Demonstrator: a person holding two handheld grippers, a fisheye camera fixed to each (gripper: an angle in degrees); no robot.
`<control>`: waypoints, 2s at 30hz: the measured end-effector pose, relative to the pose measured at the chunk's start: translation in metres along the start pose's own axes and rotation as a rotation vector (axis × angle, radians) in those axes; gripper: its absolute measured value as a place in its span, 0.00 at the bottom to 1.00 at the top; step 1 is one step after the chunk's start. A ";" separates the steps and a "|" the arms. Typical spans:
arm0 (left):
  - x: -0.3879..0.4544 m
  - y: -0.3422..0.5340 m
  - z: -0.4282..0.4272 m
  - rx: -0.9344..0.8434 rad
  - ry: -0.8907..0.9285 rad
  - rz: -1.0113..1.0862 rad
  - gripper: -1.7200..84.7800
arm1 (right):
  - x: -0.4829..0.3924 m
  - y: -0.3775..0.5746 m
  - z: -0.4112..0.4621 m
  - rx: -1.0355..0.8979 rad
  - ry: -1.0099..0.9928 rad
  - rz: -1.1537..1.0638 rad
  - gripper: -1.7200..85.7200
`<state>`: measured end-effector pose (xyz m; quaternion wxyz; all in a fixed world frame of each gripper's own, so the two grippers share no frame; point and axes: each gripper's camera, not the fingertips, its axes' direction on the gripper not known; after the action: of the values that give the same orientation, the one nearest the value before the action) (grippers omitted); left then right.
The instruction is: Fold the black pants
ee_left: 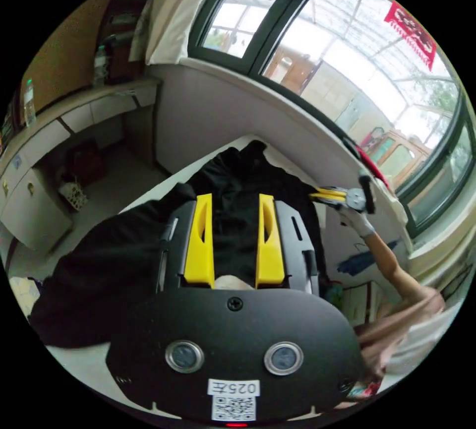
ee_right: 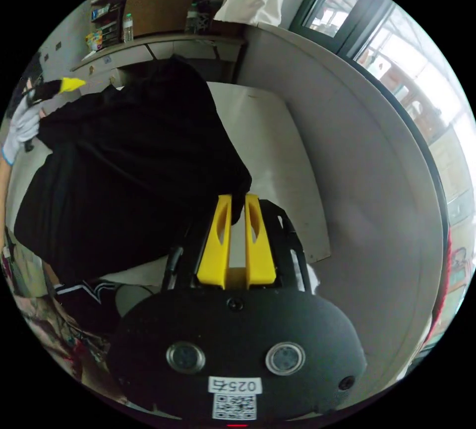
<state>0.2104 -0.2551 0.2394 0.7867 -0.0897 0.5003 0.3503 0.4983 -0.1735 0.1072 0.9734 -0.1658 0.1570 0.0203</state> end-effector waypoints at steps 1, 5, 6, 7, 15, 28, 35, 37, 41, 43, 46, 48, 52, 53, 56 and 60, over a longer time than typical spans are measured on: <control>0.007 0.020 -0.022 0.033 -0.005 0.012 0.13 | 0.000 0.000 -0.002 -0.001 0.011 0.008 0.09; 0.069 0.201 -0.146 0.286 -0.123 0.020 0.13 | -0.005 0.025 -0.054 0.155 0.036 0.106 0.13; 0.087 0.260 -0.166 0.355 -0.195 -0.012 0.13 | -0.012 0.037 -0.073 0.210 0.013 0.109 0.14; 0.096 0.289 -0.173 0.388 -0.233 -0.032 0.13 | -0.015 0.042 -0.081 0.232 -0.009 0.107 0.15; 0.162 0.529 -0.164 0.533 -0.523 -0.198 0.17 | -0.138 0.075 -0.146 0.507 -0.738 -0.370 0.21; 0.143 0.547 -0.125 0.234 -0.597 -0.099 0.15 | -0.407 0.023 -0.153 0.181 -0.756 -1.210 0.19; 0.139 0.558 -0.128 0.188 -0.536 -0.154 0.02 | -0.436 -0.011 -0.119 -0.051 -0.639 -1.307 0.15; 0.151 0.565 -0.135 0.227 -0.560 -0.188 0.01 | -0.438 -0.003 -0.118 -0.036 -0.595 -1.358 0.12; 0.194 0.586 -0.164 0.396 -0.658 -0.289 0.01 | -0.434 0.022 -0.126 0.030 -0.542 -1.427 0.03; 0.223 0.591 -0.181 0.486 -0.731 -0.329 0.01 | -0.429 0.027 -0.132 0.071 -0.539 -1.413 0.02; 0.285 0.574 -0.215 0.548 -0.905 -0.292 0.01 | -0.406 0.026 -0.165 0.258 -0.603 -1.284 0.01; 0.325 0.543 -0.253 0.580 -1.045 -0.170 0.01 | -0.393 0.027 -0.198 0.425 -0.613 -1.225 0.01; 0.319 0.482 -0.315 0.562 -1.094 -0.045 0.01 | -0.391 0.011 -0.229 0.578 -0.586 -1.159 0.01; 0.296 0.458 -0.330 0.510 -1.106 -0.043 0.01 | -0.397 -0.003 -0.229 0.576 -0.584 -1.124 0.01; 0.200 0.398 -0.346 0.238 -1.106 -0.127 0.01 | -0.422 -0.044 -0.205 0.504 -0.542 -1.076 0.01; 0.050 0.372 -0.323 -0.044 -0.926 -0.338 0.01 | -0.459 -0.090 -0.123 0.244 -0.597 -1.055 0.03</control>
<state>-0.2491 -0.1161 0.1183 0.9702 -0.0212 0.0688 0.2312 0.0338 -0.2933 0.1685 0.8662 -0.0959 -0.2240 -0.4362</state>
